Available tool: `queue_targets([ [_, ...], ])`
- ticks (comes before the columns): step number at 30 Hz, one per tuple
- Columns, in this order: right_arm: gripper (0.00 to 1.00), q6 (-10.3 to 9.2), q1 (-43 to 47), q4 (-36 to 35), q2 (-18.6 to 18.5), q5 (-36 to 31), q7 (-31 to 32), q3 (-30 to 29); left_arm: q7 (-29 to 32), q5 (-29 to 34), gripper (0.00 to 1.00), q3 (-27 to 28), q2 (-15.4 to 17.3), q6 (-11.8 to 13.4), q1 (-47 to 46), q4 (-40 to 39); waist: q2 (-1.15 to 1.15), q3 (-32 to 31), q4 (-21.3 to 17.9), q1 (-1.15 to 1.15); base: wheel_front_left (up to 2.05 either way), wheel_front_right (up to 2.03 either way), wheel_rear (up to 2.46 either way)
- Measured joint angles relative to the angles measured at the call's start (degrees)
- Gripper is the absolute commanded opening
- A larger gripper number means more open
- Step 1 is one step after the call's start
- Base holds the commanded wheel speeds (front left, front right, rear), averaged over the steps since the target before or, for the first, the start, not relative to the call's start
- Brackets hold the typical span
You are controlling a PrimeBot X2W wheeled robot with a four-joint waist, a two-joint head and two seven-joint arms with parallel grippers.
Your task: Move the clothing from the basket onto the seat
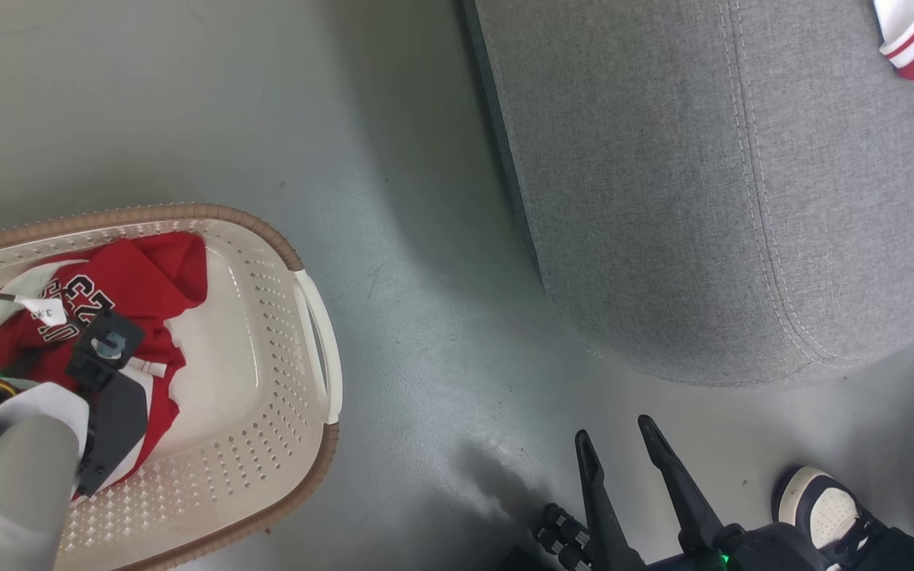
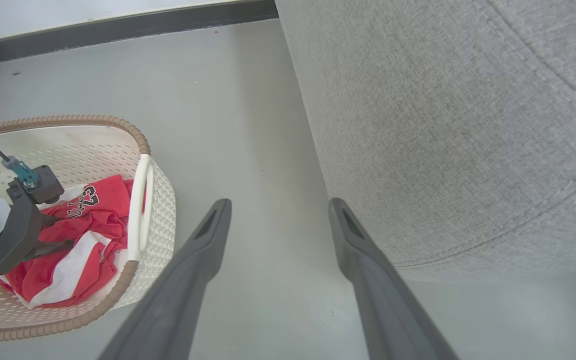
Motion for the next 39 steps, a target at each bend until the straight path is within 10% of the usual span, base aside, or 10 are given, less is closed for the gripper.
queue_targets([
  [12,1.0,-0.01,1.93,-2.48,0.03,-1.7,0.0,-1.32,2.1,-1.2,1.0,1.8,-1.22,1.64,-1.7,2.81,0.0,0.43,0.24,0.0,0.0,0.0,0.0],
  [15,1.0,0.0,2.03,-2.63,0.04,-2.34,0.0,-1.56,2.48,-1.7,0.0,2.35,-1.75,1.91,-1.77,3.48,0.0,0.51,0.33,0.0,0.0,0.0,0.0],
  [39,1.0,-0.01,-9.97,2.57,0.02,-6.06,-0.4,-3.34,-4.79,-6.73,0.0,5.33,-2.36,-0.63,1.23,4.8,0.0,-3.72,-0.89,0.0,0.0,0.0,0.0],
])
